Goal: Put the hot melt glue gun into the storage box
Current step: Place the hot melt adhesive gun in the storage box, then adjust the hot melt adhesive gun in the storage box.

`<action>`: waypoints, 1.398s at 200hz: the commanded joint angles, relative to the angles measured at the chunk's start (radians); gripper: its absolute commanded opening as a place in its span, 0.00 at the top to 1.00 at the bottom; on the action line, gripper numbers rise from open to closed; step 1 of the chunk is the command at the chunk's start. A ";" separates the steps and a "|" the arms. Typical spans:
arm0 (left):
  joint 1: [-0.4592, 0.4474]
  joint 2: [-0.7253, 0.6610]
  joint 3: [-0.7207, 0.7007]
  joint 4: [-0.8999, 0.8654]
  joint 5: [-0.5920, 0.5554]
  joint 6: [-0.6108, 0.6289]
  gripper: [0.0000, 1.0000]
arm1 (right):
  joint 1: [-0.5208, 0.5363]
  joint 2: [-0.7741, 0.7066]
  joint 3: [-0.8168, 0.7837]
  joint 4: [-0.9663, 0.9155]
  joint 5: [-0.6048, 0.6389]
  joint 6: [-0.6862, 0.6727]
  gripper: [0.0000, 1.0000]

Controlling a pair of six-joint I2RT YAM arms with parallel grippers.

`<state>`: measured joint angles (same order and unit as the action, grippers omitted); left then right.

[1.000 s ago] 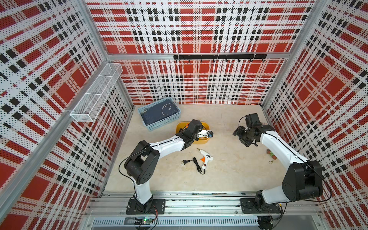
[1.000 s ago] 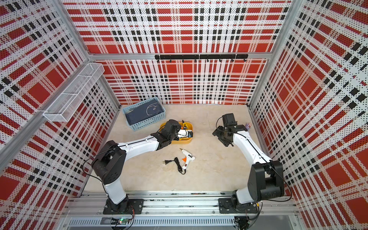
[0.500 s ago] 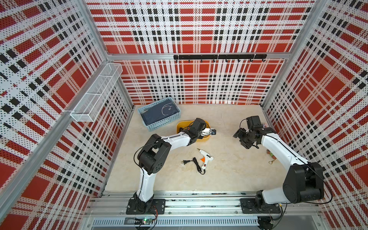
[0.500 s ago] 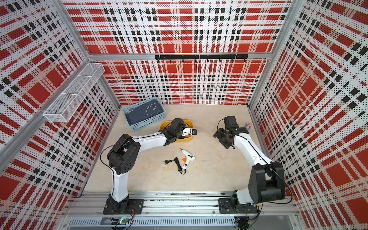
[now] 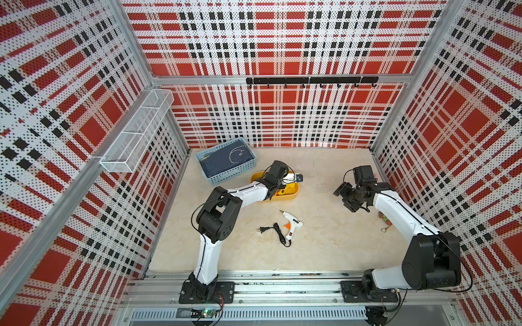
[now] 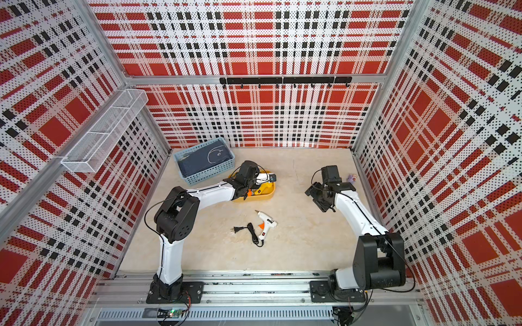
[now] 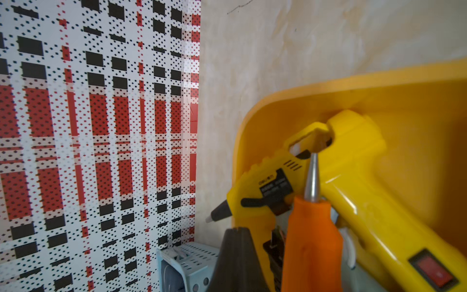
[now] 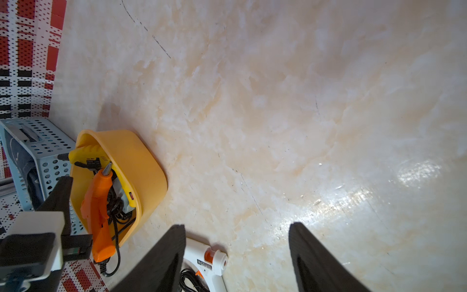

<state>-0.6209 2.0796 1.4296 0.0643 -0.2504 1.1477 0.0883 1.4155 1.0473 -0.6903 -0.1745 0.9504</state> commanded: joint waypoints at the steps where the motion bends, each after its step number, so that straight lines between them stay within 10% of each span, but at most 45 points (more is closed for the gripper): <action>1: -0.016 -0.001 0.042 0.070 -0.047 -0.078 0.92 | -0.006 0.006 0.017 0.018 -0.013 0.002 0.28; 46: -0.010 -0.095 0.218 0.031 -0.195 -0.288 0.49 | 0.032 0.185 0.236 -0.006 -0.147 -0.103 0.25; 91: 0.036 -0.248 0.245 -0.272 -0.275 -0.726 0.47 | 0.221 0.505 0.667 -0.218 -0.158 -0.233 0.25; 156: 0.090 -0.271 0.089 -0.629 0.184 -1.335 0.58 | 0.256 0.558 0.698 -0.225 -0.123 -0.170 0.25; 210: 0.148 -0.125 0.172 -0.798 0.466 -1.451 0.38 | 0.152 0.441 0.596 -0.244 -0.083 -0.204 0.25; 279: 0.121 -0.008 0.270 -0.885 0.505 -1.473 0.50 | 0.136 0.377 0.481 -0.215 -0.080 -0.197 0.25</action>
<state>-0.4843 2.0304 1.6745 -0.7685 0.2253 -0.3096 0.2195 1.8168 1.5528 -0.9157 -0.2646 0.7597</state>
